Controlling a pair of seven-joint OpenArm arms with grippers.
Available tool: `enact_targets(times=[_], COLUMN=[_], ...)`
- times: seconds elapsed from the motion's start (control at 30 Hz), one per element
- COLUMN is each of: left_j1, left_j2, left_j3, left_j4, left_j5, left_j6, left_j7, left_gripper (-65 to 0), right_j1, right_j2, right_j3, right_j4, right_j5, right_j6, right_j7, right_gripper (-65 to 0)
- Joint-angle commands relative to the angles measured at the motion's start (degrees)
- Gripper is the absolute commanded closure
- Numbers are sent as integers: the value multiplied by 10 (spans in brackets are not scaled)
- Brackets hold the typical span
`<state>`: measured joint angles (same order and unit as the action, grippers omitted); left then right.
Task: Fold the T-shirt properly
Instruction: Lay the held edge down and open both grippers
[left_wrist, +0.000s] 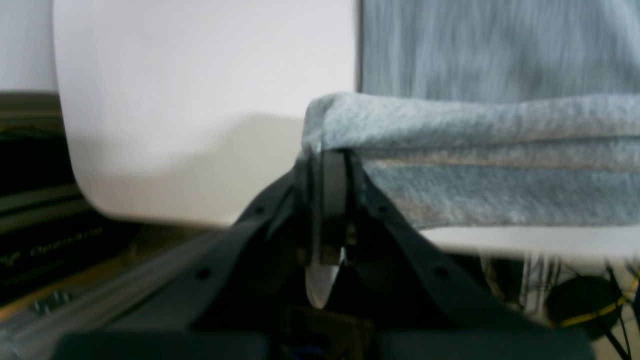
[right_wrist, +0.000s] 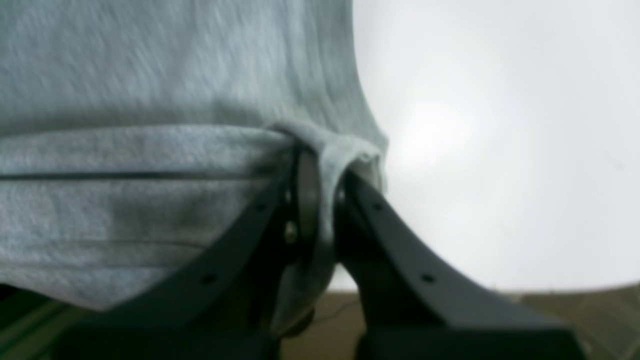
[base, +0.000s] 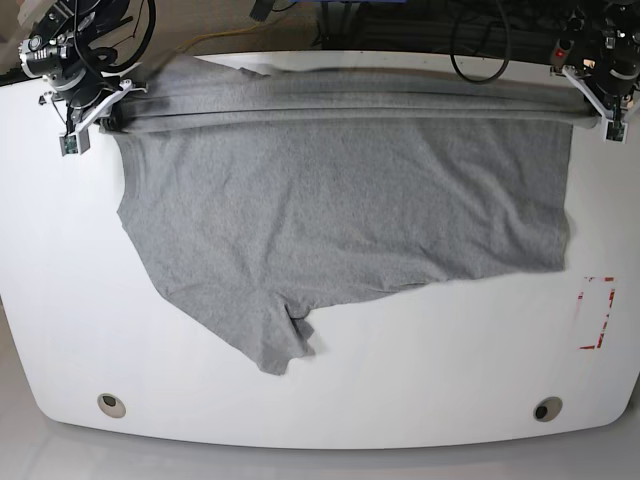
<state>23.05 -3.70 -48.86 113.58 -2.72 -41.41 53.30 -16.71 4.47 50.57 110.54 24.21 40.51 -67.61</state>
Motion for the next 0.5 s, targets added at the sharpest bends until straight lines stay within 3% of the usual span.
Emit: enact_targets(times=[0.0,0.1,0.27,0.33,0.4,0.47], left_j1=[-18,-55,-96,-111,-125,-131], left_j2=[-20,-29,-36,-50,-61,-64], left_j3=[15,52,95,112,134,144], left_j4=[4,-7,-70,-94,-121,-136], left_j5=[33,63,88,103,120,127], left_j6=[14,14,14,14,14,14], left_j7=[-2,-2,-2,-2,-2,-2], left_gripper=[-1,-3,-15,-64,-156,-240], right_j1=[19,52,101,108,107,104], right_j2=[13,16,38,44,51,53], right_j3=[5,5,4,4,4,8], right_j4=[-16,-64,-140,-148,-145,-126], right_j5=[-15,-16,-17,-17,-10,0], right_j6=[-5,-5,-5,-5,-5,-5], right_j7=[10,12,13,13,9,-4], right_gripper=[0,-8,-252,-355,-466,-536])
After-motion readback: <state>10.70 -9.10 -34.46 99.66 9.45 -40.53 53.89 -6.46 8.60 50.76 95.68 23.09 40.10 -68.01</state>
